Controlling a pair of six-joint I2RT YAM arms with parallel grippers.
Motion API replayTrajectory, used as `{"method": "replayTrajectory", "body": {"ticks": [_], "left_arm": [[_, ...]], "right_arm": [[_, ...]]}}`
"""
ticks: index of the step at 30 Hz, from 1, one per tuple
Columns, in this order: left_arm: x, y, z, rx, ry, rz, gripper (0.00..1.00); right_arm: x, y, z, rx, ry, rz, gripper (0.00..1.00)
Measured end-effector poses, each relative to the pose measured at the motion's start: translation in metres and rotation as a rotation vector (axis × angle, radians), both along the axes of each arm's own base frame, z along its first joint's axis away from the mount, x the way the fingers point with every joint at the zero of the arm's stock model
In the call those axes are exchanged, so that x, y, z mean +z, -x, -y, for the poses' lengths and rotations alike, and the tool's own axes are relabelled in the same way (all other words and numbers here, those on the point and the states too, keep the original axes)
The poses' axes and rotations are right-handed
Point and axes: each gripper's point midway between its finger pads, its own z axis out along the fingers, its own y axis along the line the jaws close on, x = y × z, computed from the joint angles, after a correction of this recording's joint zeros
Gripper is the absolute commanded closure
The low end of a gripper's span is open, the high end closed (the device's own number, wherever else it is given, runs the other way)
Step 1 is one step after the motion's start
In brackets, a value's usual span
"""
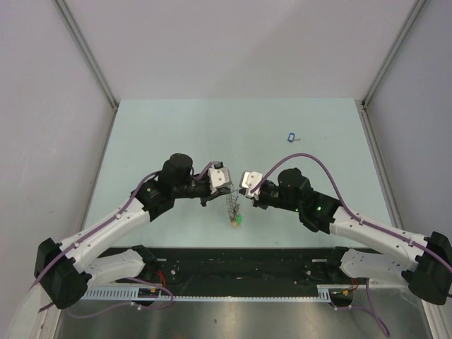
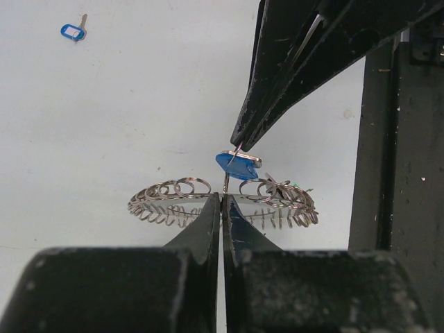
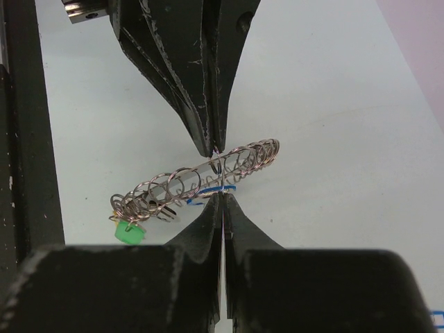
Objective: Put the keys on the keyring
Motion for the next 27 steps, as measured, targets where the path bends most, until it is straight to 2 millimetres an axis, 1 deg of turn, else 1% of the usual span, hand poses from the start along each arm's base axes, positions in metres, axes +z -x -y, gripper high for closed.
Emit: {"method": "replayTrajectory", "body": {"ticks": [15, 27], "left_arm": [[0.0022, -0.0005, 0.0005, 0.0, 0.007, 0.007, 1.0], [0.0073, -0.0013, 0.0015, -0.002, 0.022, 0.023, 1.0]], "right_arm": [[-0.0062, -0.0012, -0.0013, 0.002, 0.013, -0.012, 1.0], [-0.0065, 0.0006, -0.0025, 0.014, 0.012, -0.016, 1.0]]}}
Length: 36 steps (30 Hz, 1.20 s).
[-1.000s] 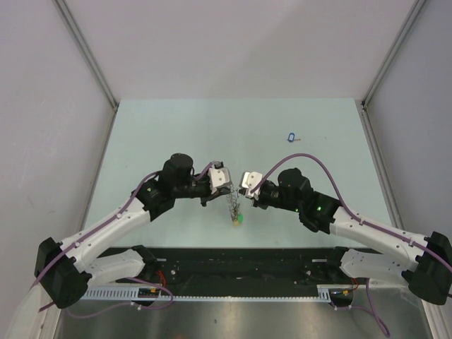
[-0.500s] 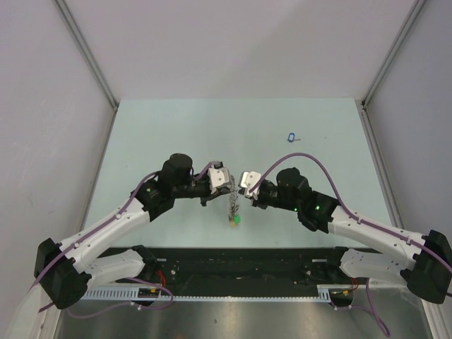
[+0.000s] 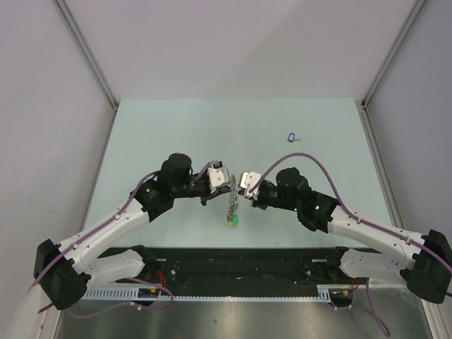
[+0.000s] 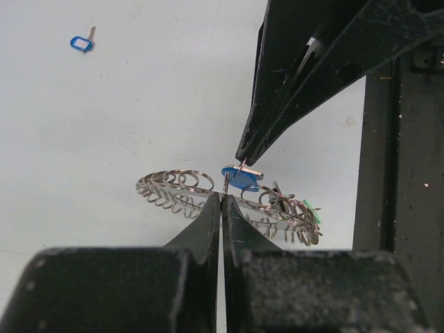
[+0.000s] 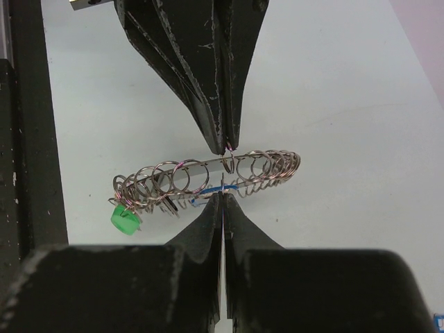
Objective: Put the keys on the keyring
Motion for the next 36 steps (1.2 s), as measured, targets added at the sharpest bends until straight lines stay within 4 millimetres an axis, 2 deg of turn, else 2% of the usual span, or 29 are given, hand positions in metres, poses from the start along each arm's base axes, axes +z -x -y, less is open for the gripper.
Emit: {"method": "replayTrajectory", "body": {"ticks": [36], "left_arm": [[-0.0024, 0.0006, -0.0002, -0.002, 0.0, -0.001, 1.0]], "right_arm": [[-0.0023, -0.003, 0.0016, -0.017, -0.002, -0.02, 1.0]]}}
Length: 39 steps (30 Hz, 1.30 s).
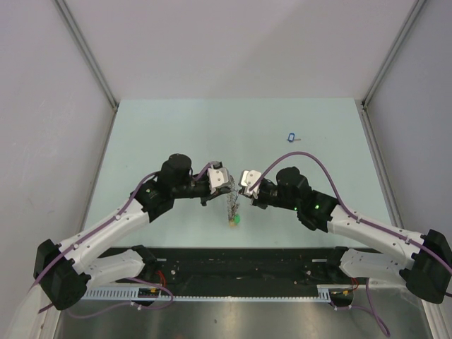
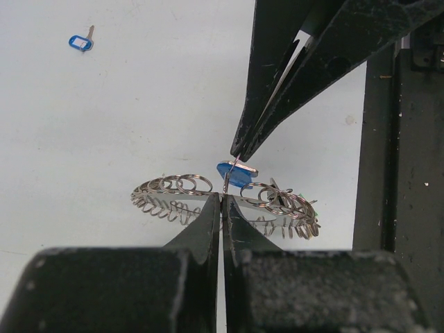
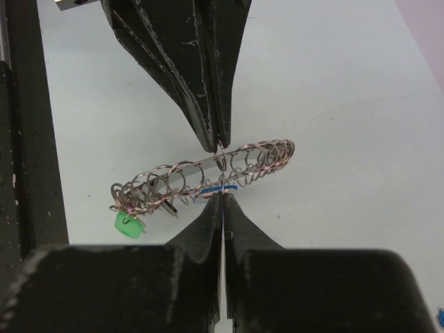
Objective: Put the keys on the keyring
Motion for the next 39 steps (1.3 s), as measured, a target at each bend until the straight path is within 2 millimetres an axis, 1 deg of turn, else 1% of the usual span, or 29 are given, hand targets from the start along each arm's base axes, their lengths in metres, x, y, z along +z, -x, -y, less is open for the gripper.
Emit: {"method": "replayTrajectory", "body": {"ticks": [25, 39], "left_arm": [[0.0, 0.002, 0.001, -0.017, 0.002, 0.002, 1.0], [-0.012, 0.007, 0.002, -0.051, -0.025, -0.032, 1.0]], "right_arm": [[0.0, 0.0, 0.0, 0.001, 0.0, -0.001, 1.0], [-0.002, 0.002, 0.0, 0.011, 0.004, -0.008, 1.0]]}}
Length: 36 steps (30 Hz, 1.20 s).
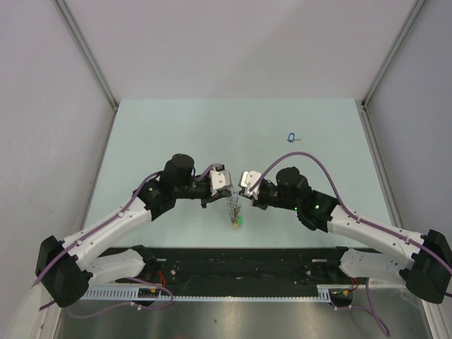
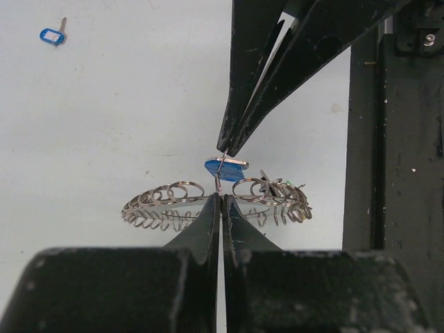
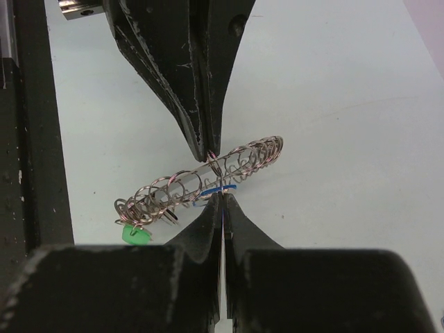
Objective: Put the keys on the keyring
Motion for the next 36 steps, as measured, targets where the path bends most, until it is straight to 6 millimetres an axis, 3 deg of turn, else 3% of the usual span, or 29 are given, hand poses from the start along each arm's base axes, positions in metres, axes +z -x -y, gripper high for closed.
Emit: {"method": "replayTrajectory", "body": {"ticks": [36], "left_arm": [[-0.0076, 0.0032, 0.0005, -0.015, -0.015, -0.033, 1.0]], "right_arm": [[-0.0068, 0.0039, -0.002, 0.023, 0.022, -0.01, 1.0]]}}
